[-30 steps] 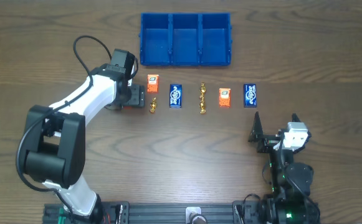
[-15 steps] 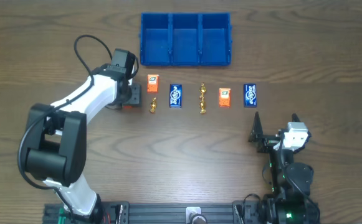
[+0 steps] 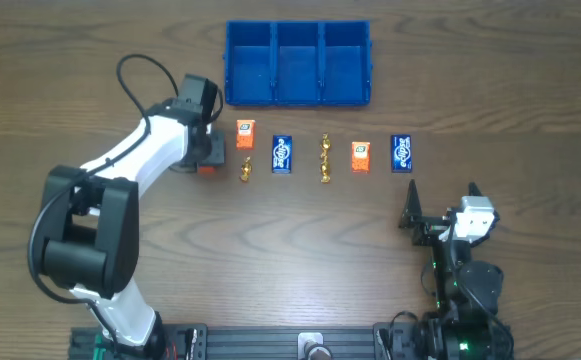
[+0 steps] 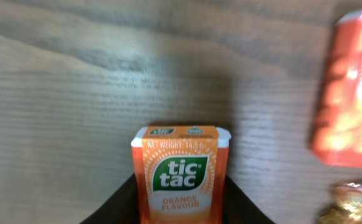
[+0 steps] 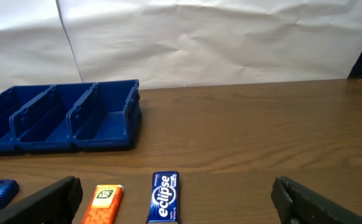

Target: Sort Candies Into Trays

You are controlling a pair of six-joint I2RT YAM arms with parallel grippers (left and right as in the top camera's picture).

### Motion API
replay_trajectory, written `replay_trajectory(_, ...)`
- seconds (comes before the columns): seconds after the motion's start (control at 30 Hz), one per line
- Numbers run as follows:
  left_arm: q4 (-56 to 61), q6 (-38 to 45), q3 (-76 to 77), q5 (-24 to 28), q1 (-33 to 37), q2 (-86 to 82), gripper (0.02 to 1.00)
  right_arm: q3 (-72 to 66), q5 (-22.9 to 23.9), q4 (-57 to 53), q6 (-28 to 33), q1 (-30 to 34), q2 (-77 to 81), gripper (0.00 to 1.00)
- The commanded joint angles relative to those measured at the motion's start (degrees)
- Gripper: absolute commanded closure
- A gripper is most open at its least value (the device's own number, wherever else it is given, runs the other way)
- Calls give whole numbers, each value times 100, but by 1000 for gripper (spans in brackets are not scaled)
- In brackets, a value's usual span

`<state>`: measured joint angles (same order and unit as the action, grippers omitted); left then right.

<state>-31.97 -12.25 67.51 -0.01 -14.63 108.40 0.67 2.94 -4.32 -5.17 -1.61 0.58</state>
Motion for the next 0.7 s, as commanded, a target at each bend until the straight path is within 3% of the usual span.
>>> replay_trajectory(0.03, -616, -286, 1587, -264, -74, -149, 787, -22, -26, -15, 74, 24, -42, 3)
replay_trajectory(0.43, -1298, -297, 5005, -507, -485, 1152, 794, -22, -26, -15, 74, 24, -42, 3)
replay_trajectory(0.7, -1375, -299, 5700, -498, -629, 2409, 794, -22, -26, -15, 74, 24, -42, 3)
